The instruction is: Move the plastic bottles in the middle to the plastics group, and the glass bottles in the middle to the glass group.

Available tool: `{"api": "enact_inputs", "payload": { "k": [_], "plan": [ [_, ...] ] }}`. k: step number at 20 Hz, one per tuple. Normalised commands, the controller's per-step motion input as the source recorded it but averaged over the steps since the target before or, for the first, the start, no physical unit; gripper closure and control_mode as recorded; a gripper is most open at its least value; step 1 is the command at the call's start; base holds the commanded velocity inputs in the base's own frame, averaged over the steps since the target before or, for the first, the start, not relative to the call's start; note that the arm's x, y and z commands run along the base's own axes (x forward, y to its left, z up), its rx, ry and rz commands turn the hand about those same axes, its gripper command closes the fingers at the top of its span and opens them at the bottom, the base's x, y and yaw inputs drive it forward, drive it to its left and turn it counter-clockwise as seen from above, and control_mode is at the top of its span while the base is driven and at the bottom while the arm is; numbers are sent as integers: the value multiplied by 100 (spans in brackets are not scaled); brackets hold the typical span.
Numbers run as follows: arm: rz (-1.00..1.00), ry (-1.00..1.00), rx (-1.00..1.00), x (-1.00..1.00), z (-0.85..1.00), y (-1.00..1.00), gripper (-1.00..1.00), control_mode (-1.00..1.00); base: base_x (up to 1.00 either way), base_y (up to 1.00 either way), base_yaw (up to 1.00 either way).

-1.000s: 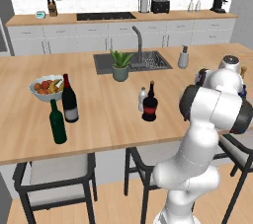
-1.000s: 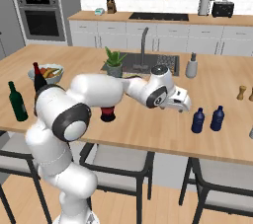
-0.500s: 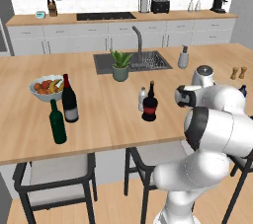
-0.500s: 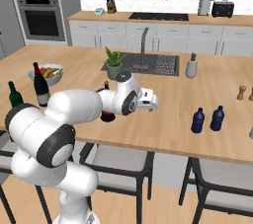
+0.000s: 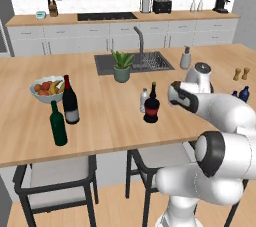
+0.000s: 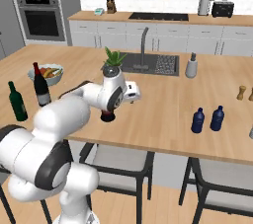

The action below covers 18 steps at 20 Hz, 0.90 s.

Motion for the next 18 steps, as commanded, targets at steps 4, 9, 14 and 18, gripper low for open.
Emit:
{"api": "enact_inputs", "payload": {
  "k": [4, 9, 14, 18],
  "plan": [
    [5, 13, -9, 0, 28, 100, -100, -100, 0, 0, 0],
    [-2, 14, -3, 0, 0, 94, -100, -100, 0, 0, 0],
    [-22, 0, 12, 4, -37, 20, -100, -100, 0, 0, 0],
    [-12, 6, 0, 8, 1, 1, -100, -100, 0, 0, 0]
  ]
}}
